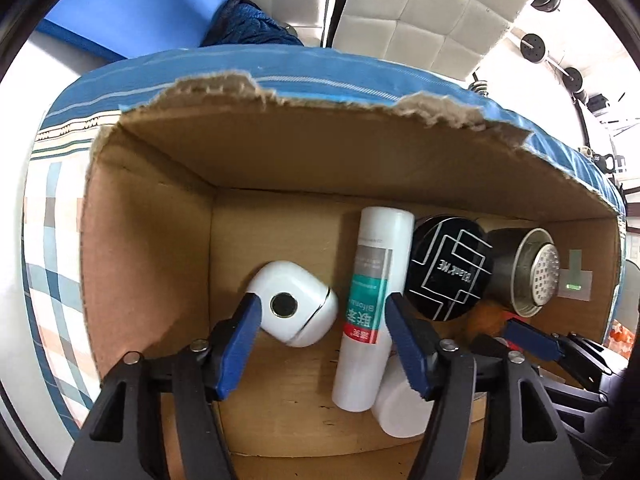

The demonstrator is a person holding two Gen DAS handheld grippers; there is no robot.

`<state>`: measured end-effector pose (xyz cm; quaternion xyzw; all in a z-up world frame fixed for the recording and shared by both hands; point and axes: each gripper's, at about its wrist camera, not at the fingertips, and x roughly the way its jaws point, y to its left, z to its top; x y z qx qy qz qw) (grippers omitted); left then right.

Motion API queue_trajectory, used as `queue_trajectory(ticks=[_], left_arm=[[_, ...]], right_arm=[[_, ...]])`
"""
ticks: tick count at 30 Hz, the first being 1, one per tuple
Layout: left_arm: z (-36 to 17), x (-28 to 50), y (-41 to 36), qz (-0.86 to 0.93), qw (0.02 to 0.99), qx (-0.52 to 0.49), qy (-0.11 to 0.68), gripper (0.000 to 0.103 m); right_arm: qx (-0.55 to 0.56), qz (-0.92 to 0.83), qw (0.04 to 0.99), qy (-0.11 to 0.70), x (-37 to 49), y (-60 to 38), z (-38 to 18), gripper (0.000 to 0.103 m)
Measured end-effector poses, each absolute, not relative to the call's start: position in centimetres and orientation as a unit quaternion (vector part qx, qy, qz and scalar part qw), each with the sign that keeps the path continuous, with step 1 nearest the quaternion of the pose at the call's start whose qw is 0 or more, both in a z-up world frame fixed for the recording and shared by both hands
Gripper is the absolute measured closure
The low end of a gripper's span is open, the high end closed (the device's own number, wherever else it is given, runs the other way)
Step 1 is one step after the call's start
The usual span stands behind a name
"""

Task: Organize rigid objects
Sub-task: 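Open both tools to release the white case and walnut in the box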

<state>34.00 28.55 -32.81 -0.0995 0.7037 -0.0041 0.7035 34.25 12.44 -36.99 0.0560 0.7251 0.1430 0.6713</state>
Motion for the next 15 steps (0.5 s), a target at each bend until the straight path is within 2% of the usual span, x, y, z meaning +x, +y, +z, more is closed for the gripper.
queue_trajectory(ticks=[2,4,6,11,12,13,15], left_arm=[[-32.1,33.8,28.4,-0.004,0.708,-0.096,0.699,0.033],[-31.1,33.5,28.3,0.002,0.715,-0.094,0.693,0.027],[-29.9,32.9,28.8,0.008,0.723,-0.094,0.684,0.017],[-27.0,31.1,28.9,0.023,0.750,-0.073,0.658,0.017],[-26.4,30.8,28.8,0.026,0.754,-0.069,0.653,0.013],[-25.9,30.4,28.8,0.030,0.759,-0.063,0.647,0.002],[-25.1,29.9,28.7,0.032,0.766,-0.056,0.639,0.000]], right_arm=[[0.055,0.140,0.676,0.721,34.2,11.8,-36.7,0.040],[0.048,0.138,0.682,0.717,34.1,12.2,-36.1,0.040],[0.037,0.131,0.686,0.715,33.8,11.8,-35.6,0.034],[0.014,0.107,0.701,0.705,32.6,11.1,-34.4,0.033],[0.013,0.106,0.703,0.703,32.3,11.0,-34.1,0.033],[0.012,0.106,0.706,0.700,31.9,10.9,-33.6,0.033],[0.007,0.102,0.712,0.694,31.1,10.9,-32.6,0.033]])
